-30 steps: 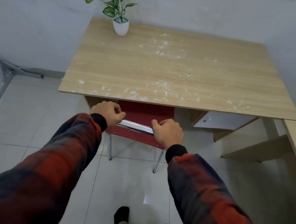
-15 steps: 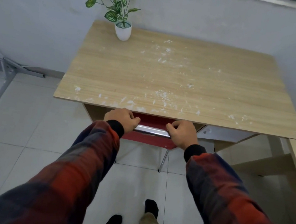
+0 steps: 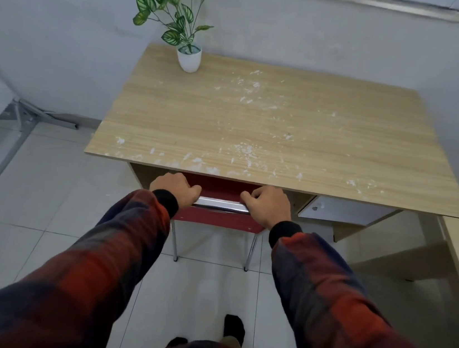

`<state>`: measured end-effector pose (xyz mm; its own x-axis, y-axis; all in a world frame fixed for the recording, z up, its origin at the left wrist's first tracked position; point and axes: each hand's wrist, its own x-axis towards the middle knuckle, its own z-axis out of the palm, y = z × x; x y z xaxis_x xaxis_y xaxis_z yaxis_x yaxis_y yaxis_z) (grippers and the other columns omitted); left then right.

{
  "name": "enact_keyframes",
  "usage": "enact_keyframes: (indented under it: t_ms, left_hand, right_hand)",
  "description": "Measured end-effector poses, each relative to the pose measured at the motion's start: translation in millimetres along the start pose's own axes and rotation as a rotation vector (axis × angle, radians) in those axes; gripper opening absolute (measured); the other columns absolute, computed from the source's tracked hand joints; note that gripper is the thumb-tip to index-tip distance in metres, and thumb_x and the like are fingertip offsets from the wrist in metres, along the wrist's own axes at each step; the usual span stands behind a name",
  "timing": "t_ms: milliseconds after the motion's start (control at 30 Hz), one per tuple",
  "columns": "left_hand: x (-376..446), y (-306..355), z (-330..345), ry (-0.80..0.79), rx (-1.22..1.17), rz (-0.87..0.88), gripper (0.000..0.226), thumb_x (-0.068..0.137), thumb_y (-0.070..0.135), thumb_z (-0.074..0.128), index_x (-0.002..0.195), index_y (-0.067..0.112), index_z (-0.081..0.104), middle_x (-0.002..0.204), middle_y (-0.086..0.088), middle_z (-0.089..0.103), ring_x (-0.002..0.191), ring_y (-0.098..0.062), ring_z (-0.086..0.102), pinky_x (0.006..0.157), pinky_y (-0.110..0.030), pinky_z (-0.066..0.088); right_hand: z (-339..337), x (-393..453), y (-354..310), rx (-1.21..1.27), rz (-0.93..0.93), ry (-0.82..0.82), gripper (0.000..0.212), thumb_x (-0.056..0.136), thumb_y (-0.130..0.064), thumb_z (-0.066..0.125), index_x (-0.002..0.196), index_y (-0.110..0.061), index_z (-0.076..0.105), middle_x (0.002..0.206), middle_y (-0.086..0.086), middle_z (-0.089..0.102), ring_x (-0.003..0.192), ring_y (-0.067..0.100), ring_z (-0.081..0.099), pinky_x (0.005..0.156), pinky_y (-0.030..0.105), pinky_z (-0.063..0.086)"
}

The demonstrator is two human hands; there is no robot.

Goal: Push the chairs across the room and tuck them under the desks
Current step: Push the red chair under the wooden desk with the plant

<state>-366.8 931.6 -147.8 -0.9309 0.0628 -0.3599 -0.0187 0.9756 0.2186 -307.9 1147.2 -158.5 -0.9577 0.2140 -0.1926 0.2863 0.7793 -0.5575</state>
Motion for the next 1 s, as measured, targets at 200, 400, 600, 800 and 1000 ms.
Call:
enact_keyframes:
  t_ms: [200,400,600,800,1000]
  left_hand:
    - [4,-8,5,0.036,-0.069,0.000,0.040,0.083,0.054,0.050,0.075,0.022,0.072,0.075,0.002,0.069,0.071,-0.021,0.061,0.069,-0.029,0.049]
    - [5,-9,8,0.093,-0.121,0.013,0.032,0.082,0.052,0.052,0.070,0.026,0.067,0.072,0.007,0.066,0.071,-0.018,0.061,0.070,-0.029,0.049]
    - [2,-12,9,0.145,-0.158,0.065,0.034,0.081,0.047,0.055,0.061,0.021,0.065,0.063,0.006,0.063,0.063,-0.018,0.059,0.065,-0.028,0.047]
    - [7,-24,0,0.135,-0.196,0.174,0.036,0.086,0.050,0.053,0.069,0.022,0.066,0.066,0.007,0.062,0.067,-0.017,0.057,0.067,-0.028,0.041]
    - [4,-51,-1,0.121,-0.422,0.436,0.027,0.090,0.044,0.057,0.080,0.021,0.068,0.075,0.009,0.063,0.073,-0.011,0.056,0.068,-0.026,0.040]
  right_hand:
    - [0,1,-1,0.026,0.015,-0.014,0.048,0.088,-0.040,0.058,0.046,-0.020,0.046,0.046,-0.005,0.043,0.047,0.017,0.041,0.052,0.027,0.031]
    - [2,3,0,0.061,0.050,-0.024,0.042,0.086,-0.040,0.057,0.049,-0.021,0.051,0.051,-0.006,0.051,0.053,0.017,0.048,0.058,0.027,0.037]
    - [4,0,-7,0.047,0.135,-0.013,0.039,0.086,-0.042,0.057,0.053,-0.022,0.057,0.056,-0.006,0.057,0.059,0.018,0.055,0.059,0.027,0.038]
    - [16,-4,-27,0.053,0.234,0.132,0.029,0.089,-0.036,0.056,0.063,-0.025,0.061,0.069,-0.003,0.065,0.074,0.023,0.061,0.075,0.033,0.049]
    - [55,-29,-56,-0.064,0.399,0.392,0.043,0.103,-0.038,0.036,0.120,-0.012,0.066,0.139,0.015,0.052,0.132,0.037,0.038,0.108,0.050,0.029]
